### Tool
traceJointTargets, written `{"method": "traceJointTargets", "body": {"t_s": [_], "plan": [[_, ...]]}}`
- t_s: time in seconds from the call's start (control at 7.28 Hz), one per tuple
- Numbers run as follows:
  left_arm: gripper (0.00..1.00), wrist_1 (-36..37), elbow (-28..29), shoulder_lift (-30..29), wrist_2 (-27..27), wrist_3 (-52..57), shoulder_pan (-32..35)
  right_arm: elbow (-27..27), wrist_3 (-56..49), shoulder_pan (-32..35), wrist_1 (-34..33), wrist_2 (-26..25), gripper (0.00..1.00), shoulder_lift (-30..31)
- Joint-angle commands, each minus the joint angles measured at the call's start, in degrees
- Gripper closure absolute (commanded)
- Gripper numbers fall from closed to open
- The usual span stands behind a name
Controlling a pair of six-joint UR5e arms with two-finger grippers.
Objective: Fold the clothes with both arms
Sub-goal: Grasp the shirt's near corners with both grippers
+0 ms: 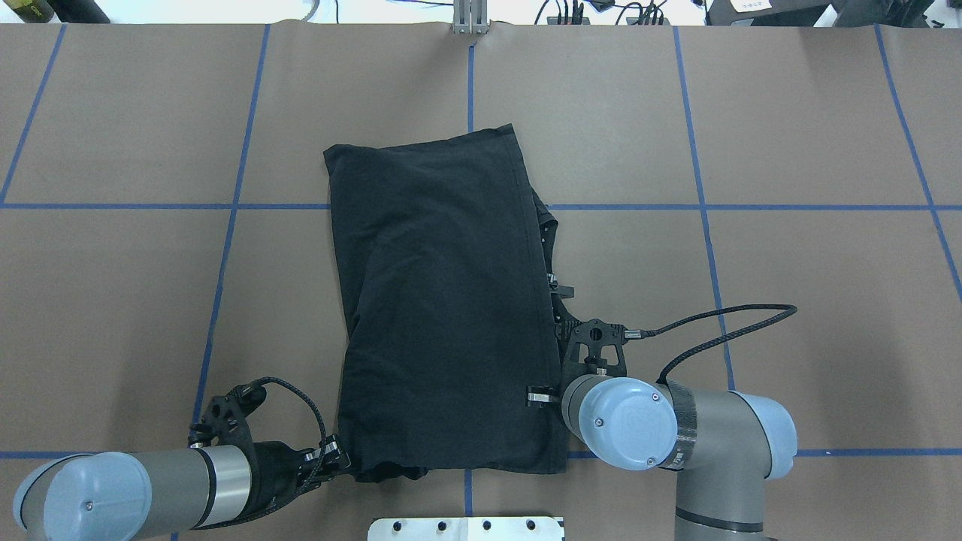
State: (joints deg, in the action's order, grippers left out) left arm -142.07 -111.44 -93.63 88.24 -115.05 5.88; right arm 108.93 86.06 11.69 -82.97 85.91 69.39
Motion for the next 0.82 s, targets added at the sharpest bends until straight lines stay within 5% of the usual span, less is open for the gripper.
{"method": "traceJointTargets", "body": {"t_s": [0.0,0.69], "plan": [[1.00,0.0,-0.2,0.0,0.0,0.0,0.0,0.1,0.0,0.0,0.0,-0.1,1.00,0.0],[1.00,0.5,-2.4,0.5,0.1,0.1,0.3,3.1,0.0,0.6,0.0,1.0,1.00,0.0]]}}
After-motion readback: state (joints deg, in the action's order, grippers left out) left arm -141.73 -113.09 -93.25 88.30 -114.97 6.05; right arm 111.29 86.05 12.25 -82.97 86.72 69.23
